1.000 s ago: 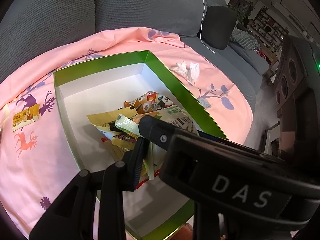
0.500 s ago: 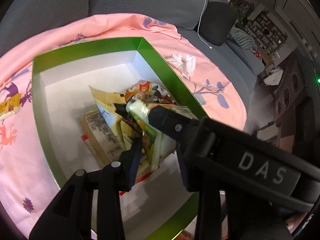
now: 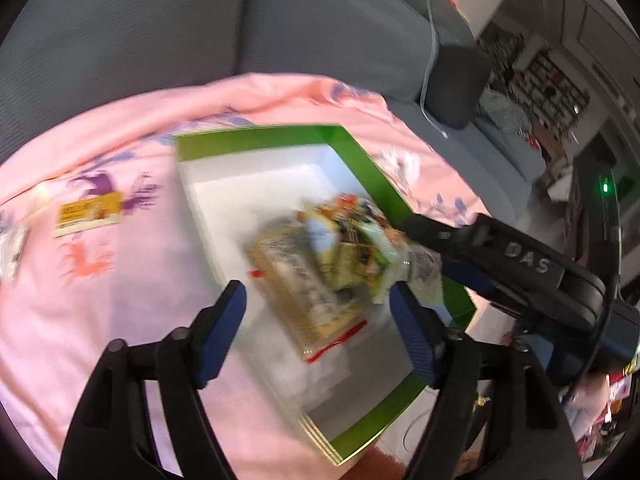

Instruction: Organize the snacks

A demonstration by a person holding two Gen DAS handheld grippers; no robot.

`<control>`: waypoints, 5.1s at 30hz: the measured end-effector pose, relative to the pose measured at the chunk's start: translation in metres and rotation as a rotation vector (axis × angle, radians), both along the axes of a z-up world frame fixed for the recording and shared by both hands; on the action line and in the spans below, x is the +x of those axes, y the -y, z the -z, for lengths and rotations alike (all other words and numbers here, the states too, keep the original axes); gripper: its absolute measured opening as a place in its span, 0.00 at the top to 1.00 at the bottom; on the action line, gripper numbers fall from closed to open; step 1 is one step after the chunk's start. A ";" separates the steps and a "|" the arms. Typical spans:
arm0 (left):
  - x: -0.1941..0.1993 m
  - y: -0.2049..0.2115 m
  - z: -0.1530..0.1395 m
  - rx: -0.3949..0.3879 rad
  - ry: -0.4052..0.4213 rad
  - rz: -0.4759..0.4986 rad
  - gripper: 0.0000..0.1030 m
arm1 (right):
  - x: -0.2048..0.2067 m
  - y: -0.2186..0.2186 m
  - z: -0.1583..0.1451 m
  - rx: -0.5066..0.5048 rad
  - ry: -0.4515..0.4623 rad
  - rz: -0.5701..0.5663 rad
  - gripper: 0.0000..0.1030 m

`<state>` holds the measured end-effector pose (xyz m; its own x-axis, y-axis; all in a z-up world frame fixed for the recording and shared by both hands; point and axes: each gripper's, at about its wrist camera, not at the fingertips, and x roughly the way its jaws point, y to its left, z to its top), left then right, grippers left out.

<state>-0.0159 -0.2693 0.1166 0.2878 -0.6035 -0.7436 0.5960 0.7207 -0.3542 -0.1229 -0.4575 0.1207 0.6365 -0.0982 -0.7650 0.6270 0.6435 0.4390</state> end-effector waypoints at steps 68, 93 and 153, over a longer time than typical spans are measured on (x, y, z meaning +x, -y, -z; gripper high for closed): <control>0.037 -0.380 0.057 0.019 -0.154 -0.819 0.05 | 0.296 -0.340 0.067 -0.083 -0.244 -0.675 0.45; 0.030 -0.336 0.063 0.093 -0.136 -0.730 0.05 | 0.128 -0.337 0.057 -0.239 -0.279 -0.956 0.27; 0.029 0.004 0.010 -0.071 0.033 0.084 0.66 | 0.076 -0.067 0.010 0.064 0.148 -0.304 0.40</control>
<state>0.0127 -0.2735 0.1068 0.2580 -0.6770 -0.6893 0.6654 0.6418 -0.3812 -0.0464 -0.3902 0.1112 0.7339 0.1580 -0.6606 0.3376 0.7591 0.5566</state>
